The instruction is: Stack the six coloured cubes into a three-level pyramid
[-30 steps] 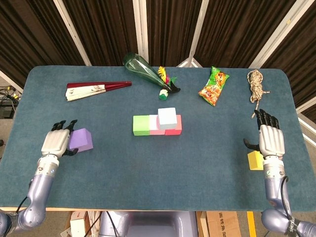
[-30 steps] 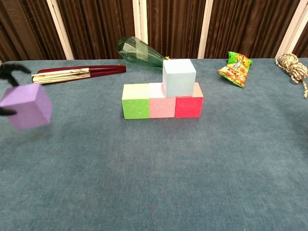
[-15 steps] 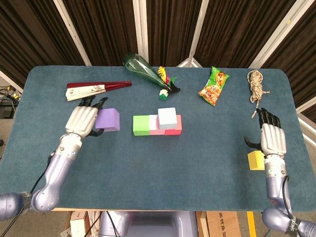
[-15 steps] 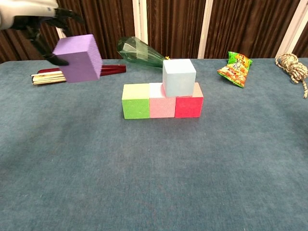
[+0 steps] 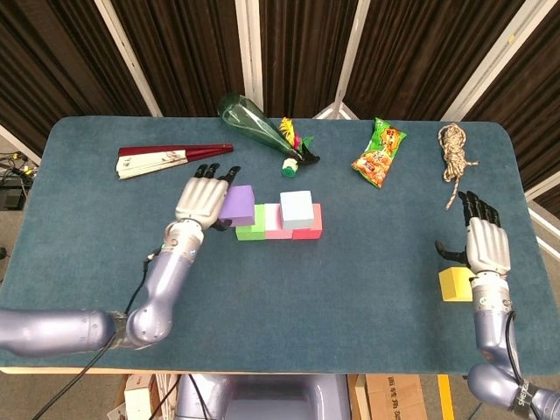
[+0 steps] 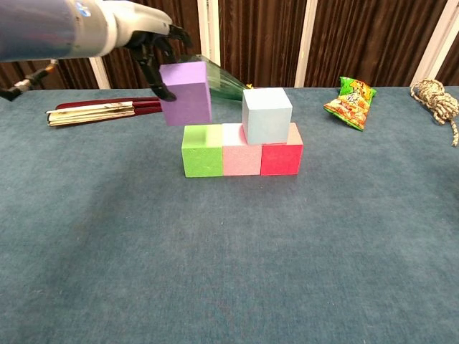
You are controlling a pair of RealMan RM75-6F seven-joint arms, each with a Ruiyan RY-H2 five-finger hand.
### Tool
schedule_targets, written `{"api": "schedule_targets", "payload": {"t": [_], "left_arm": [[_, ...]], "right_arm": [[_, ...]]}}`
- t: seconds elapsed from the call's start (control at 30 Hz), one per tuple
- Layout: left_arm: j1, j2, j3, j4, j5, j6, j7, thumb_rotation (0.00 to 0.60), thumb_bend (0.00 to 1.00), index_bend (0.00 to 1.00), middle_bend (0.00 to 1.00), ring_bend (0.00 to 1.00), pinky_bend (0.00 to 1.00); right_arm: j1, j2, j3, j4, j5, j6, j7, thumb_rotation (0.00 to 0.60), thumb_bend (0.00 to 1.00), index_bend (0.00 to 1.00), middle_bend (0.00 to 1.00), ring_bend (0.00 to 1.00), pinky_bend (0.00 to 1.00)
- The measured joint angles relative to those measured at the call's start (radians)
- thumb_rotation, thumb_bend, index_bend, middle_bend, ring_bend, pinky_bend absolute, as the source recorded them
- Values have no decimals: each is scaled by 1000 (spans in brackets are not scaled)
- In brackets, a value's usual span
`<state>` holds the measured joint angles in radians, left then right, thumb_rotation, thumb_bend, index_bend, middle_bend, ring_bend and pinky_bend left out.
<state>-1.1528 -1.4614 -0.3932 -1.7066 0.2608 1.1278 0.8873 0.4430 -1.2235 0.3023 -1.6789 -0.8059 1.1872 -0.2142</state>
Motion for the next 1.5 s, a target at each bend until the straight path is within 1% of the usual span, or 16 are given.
{"api": "schedule_targets", "payload": {"t": [0.2, 0.4, 1.2, 1.5], "left_arm": [[-56, -65, -2, 69, -44, 6, 24, 600, 363, 7, 345, 51, 26], [-87, -104, 5, 117, -65, 4, 37, 600, 362, 7, 345, 51, 26], [-145, -199, 4, 247, -98, -30, 34, 600, 363, 7, 353, 51, 26], [-161, -222, -3, 281, -102, -42, 36, 600, 363, 7, 355, 51, 26]], "right_arm": [[1, 2, 3, 1, 6, -13, 10, 600, 308, 0, 0, 0, 0], [1, 4, 7, -1, 14, -20, 20, 600, 307, 0, 0, 0, 0], [3, 5, 12, 12, 32, -34, 34, 600, 307, 0, 0, 0, 0], [5, 4, 10, 16, 39, -42, 36, 600, 308, 0, 0, 0, 0]]}}
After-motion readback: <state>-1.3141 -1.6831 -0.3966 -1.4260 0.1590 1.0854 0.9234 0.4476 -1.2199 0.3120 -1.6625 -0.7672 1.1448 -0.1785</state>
